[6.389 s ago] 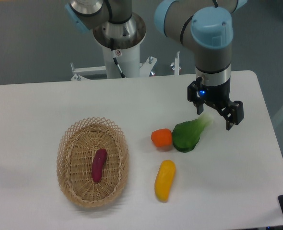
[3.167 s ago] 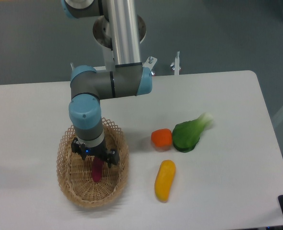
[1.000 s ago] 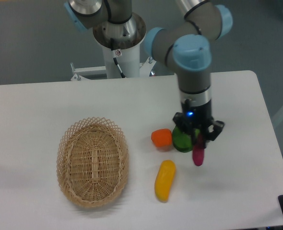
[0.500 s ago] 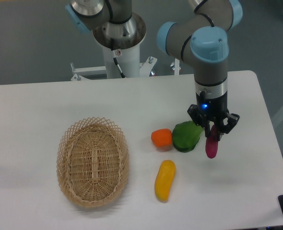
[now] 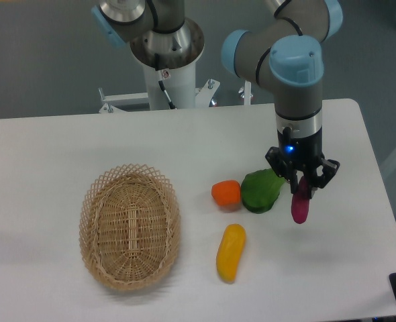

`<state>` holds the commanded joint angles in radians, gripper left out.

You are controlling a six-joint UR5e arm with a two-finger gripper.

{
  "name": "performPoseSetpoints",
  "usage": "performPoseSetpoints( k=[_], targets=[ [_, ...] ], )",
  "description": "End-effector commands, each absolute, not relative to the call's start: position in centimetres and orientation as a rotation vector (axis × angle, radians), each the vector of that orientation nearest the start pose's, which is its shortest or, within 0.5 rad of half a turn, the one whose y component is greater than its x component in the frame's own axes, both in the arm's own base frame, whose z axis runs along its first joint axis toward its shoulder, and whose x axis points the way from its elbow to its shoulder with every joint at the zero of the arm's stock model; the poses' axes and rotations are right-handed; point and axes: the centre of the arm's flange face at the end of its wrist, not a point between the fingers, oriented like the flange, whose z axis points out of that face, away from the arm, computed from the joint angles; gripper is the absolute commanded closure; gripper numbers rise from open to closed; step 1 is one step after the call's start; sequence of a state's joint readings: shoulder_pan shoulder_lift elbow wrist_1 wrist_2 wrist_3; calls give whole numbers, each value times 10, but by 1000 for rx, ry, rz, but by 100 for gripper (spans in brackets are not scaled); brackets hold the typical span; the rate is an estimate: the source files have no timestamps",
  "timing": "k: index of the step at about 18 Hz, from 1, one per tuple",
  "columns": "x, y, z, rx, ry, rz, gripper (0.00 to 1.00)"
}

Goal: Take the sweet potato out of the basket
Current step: 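Hold the sweet potato raised beside the bok choy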

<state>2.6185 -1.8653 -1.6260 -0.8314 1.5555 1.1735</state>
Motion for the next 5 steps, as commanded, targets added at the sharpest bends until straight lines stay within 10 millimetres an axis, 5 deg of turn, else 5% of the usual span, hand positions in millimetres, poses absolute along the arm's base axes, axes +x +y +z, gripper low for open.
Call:
performPoseSetpoints(
  k=[5],
  targets=[
    [-471,429,383,-2903,187,510,62]
  ],
)
